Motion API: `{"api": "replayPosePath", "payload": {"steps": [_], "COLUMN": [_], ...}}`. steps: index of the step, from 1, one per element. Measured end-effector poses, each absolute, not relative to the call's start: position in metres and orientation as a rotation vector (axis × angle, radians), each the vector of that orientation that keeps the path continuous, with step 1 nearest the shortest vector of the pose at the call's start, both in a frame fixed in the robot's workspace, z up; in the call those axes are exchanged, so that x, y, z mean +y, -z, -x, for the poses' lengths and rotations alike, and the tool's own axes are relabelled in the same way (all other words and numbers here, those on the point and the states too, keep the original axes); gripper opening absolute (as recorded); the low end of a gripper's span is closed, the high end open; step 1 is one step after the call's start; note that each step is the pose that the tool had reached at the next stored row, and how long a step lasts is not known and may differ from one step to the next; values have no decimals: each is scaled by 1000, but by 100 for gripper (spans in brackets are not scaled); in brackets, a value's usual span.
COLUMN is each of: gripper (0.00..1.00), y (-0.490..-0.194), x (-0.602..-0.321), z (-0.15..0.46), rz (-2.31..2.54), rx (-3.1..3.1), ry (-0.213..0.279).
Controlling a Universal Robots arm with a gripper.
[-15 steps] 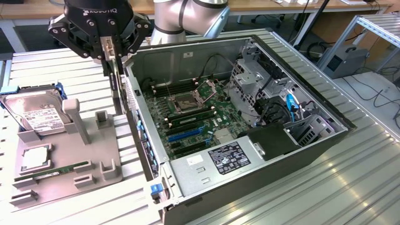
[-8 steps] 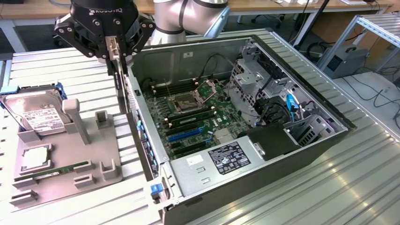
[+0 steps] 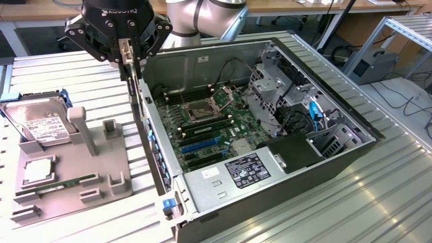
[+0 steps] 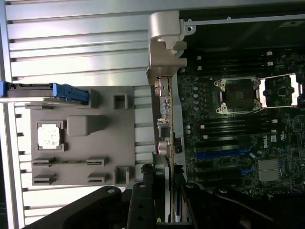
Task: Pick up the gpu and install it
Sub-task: 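Pick up the gpu and move the gpu toward the slot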
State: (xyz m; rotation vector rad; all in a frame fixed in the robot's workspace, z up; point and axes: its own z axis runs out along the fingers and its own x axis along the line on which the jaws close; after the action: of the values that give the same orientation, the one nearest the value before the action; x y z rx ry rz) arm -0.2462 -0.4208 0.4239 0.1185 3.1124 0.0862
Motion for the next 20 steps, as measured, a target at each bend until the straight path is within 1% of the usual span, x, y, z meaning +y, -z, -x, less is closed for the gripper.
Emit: {"api": "replayPosePath", "payload": {"steps": [13,20], "gripper": [27,27], "y": [-424,-424], "x": [-421,-421], "z": [236,208], "rz": [-119,-119], "rx": [3113,3112], "ry": [-86,-86]}}
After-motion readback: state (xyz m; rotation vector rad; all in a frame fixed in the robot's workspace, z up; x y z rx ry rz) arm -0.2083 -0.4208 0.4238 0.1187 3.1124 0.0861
